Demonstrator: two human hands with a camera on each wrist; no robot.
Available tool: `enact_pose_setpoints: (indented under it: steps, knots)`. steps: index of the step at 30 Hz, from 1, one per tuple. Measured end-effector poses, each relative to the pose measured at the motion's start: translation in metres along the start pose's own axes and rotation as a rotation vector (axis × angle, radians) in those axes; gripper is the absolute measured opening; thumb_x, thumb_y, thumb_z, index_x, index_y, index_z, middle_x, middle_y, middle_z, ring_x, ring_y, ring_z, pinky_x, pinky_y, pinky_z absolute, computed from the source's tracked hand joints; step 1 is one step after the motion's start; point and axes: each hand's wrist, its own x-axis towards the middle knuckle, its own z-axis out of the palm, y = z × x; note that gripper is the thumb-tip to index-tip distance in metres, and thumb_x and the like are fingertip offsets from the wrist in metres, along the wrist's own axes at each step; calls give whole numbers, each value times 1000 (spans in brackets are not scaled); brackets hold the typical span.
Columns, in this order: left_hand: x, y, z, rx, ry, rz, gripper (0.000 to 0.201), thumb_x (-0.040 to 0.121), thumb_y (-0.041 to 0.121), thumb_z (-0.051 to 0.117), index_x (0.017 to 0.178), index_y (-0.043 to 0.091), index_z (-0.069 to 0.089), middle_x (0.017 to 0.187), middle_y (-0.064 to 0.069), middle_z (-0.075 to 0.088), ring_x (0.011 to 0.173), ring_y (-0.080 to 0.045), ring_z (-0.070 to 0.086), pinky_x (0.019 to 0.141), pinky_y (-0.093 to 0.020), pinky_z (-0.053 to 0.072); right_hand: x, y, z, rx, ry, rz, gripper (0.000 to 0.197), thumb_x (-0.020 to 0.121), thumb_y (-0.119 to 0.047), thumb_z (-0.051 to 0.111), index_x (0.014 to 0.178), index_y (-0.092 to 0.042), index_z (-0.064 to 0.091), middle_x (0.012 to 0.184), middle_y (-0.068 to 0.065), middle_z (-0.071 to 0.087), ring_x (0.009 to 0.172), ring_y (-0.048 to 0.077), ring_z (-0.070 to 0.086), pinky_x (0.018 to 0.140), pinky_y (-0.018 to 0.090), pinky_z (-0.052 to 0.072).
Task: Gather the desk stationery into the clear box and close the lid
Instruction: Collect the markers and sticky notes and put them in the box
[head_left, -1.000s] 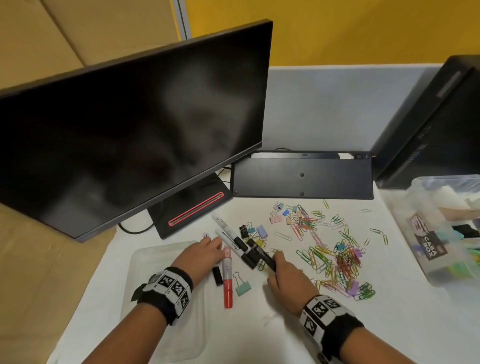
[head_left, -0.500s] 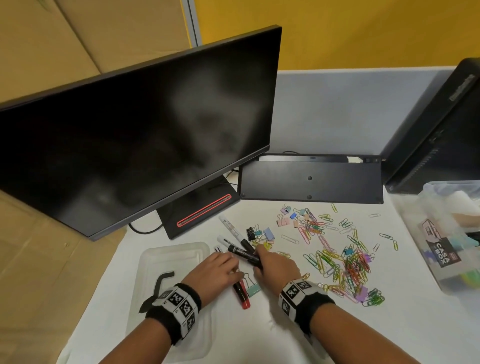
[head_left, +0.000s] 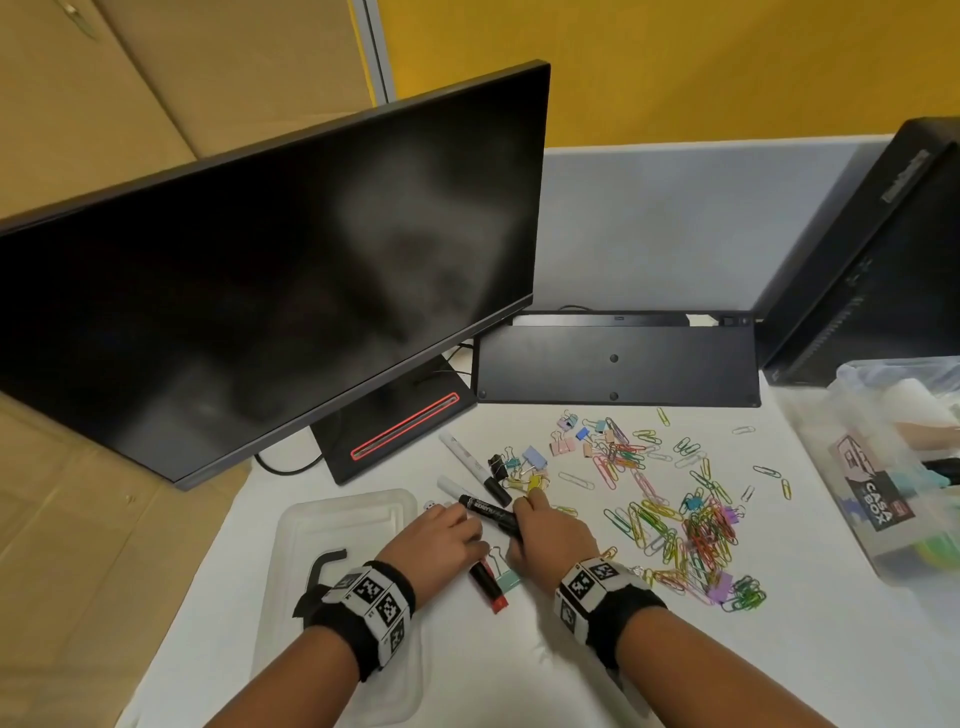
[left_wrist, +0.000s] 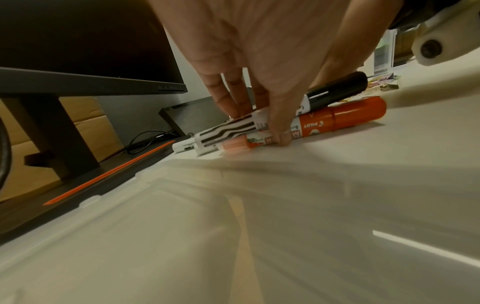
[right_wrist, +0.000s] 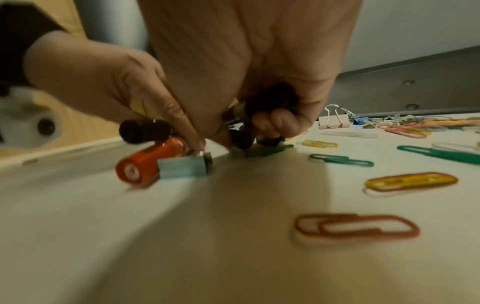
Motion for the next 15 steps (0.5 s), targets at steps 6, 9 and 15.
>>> enact_pose_setpoints:
  steps: [6, 9, 15]
  knots:
    - [-4, -4, -2, 26, 26, 8, 32, 63, 27, 80, 92, 32, 67, 86, 11, 61, 82, -12, 58, 71, -25, 51, -1, 11, -8, 534, -64, 1, 12, 96, -26, 41, 103, -17, 47, 89, 4, 59, 67, 14, 53, 65, 29, 49]
    - [-12, -9, -1, -30, 62, -67, 47, 59, 18, 80, 100, 29, 62, 92, 8, 60, 85, -13, 59, 76, -26, 51, 1, 18, -20, 743, -79, 7, 12, 96, -22, 44, 107, -19, 46, 85, -2, 59, 67, 8, 51, 67, 25, 44]
    - [-32, -20, -4, -108, 46, -192, 76, 37, 9, 84, 105, 31, 59, 93, 10, 59, 80, -10, 61, 73, -21, 52, 22, 4, -29, 531, -46, -17, 12, 97, -31, 45, 103, -22, 40, 82, -5, 50, 68, 8, 48, 62, 23, 40]
